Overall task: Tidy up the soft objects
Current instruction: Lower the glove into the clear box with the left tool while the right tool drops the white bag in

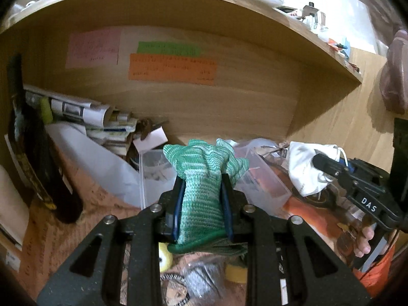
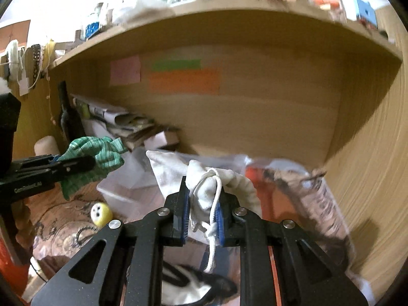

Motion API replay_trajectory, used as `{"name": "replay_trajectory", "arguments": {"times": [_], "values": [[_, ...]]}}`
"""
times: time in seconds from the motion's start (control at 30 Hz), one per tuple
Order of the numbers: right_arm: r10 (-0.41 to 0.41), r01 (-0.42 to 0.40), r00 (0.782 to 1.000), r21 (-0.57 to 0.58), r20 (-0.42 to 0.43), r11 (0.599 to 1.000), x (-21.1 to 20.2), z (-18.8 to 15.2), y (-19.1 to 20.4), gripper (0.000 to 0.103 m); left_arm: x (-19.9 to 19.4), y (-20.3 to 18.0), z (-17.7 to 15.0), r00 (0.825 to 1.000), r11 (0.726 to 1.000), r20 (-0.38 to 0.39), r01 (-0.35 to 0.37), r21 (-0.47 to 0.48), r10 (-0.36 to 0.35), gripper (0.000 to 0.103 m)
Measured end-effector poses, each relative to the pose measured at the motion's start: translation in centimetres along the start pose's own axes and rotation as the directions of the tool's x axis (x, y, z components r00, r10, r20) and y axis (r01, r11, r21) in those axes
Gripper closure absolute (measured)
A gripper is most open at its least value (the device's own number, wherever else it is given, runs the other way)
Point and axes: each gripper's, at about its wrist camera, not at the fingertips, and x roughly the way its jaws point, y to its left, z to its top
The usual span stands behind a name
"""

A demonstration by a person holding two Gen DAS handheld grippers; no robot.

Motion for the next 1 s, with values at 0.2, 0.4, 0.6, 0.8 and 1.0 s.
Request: {"name": "replay_trajectory", "arguments": {"times": [0.2, 0.4, 0.6, 0.8, 1.0], "values": [[-0.001, 0.001, 1.000, 0.003, 0.014, 1.000, 1.7, 0.9, -0.4, 0.088, 2.6, 0.7, 1.6, 0.999, 1.000, -0.043, -0.013, -0.004, 0.013, 0.078], [0.002, -0.002, 0.999, -0.006, -0.045, 1.000, 5.0, 0.9, -0.9, 0.088, 6.1, 1.3, 1.9, 0.993, 0.999, -0.114, -0.036, 0.008, 0.036, 0.078], [0.009, -0.010, 0.991, -0.006, -0.135, 1.000, 8.4, 0.2, -1.4, 0.088, 9.9, 1.8, 2.1, 0.979, 0.999, -0.202, -0.036, 0.013, 0.038, 0.078], [0.015, -0.019, 0.972, -0.012, -0.233, 1.000, 11.6, -0.9, -1.4, 0.088, 13.5, 1.9, 1.0, 0.950, 0.997, -0.302, -0.067, 0.043, 0.076, 0.078], [0.050, -0.063, 0.942, -0.030, -0.332, 0.998, 13.3, -2.0, -0.7, 0.088, 14.6, 1.6, 0.3, 0.931, 0.997, -0.358, -0.048, 0.058, 0.066, 0.074]]}}
